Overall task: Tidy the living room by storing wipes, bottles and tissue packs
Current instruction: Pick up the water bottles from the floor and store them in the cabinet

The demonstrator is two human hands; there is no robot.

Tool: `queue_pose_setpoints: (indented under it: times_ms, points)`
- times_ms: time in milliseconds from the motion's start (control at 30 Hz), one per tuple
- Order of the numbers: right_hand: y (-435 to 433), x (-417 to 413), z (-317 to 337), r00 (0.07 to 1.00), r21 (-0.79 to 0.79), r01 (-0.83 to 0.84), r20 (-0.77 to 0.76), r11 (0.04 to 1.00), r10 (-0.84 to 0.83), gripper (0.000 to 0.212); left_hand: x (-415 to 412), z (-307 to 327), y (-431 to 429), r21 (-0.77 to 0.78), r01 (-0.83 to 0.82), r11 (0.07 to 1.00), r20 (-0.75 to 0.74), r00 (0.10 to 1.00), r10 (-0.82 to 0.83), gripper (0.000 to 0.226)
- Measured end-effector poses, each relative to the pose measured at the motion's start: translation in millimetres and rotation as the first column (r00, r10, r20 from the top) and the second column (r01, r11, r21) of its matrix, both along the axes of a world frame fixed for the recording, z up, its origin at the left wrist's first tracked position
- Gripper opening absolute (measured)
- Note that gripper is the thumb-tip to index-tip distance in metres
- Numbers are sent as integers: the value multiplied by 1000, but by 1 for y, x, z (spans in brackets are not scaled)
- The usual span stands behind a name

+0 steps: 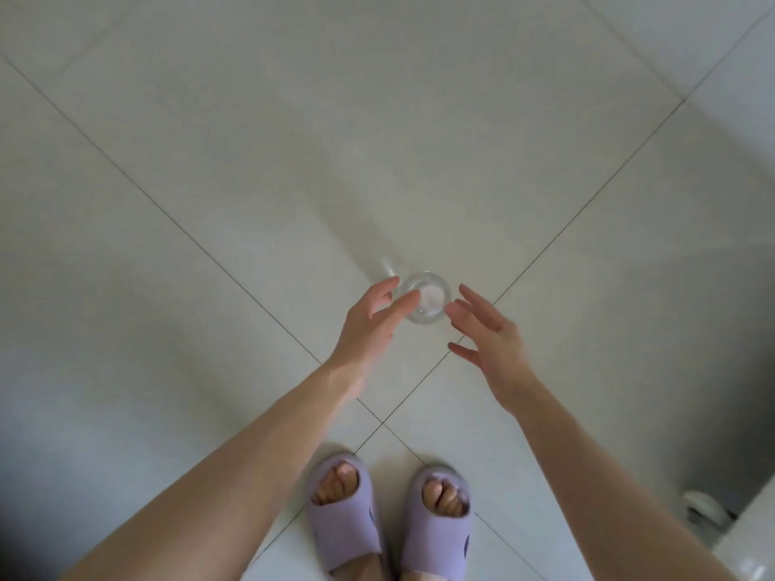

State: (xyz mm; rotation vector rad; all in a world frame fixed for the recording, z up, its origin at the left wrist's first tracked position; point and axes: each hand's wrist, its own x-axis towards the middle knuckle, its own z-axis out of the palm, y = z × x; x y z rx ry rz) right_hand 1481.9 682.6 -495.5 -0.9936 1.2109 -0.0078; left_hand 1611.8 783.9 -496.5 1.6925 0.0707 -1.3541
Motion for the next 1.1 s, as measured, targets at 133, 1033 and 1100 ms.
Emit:
queue_pose_setpoints:
  times_ms: [133,1033,1100]
  points:
    - [-3,0,-24,998,56,-7,58,998,4,74,-3,-27,-8,-54,-15,998,-46,999,12,46]
    - [-35,-51,291,959,2,199,207,980,-195,87,-46,299,-65,-151,160,976,58,987,-152,54]
    - [-43,-63,346,943,-3,260,217,966,-254,85,-55,352,-79,-173,238,956,107,969,-223,41]
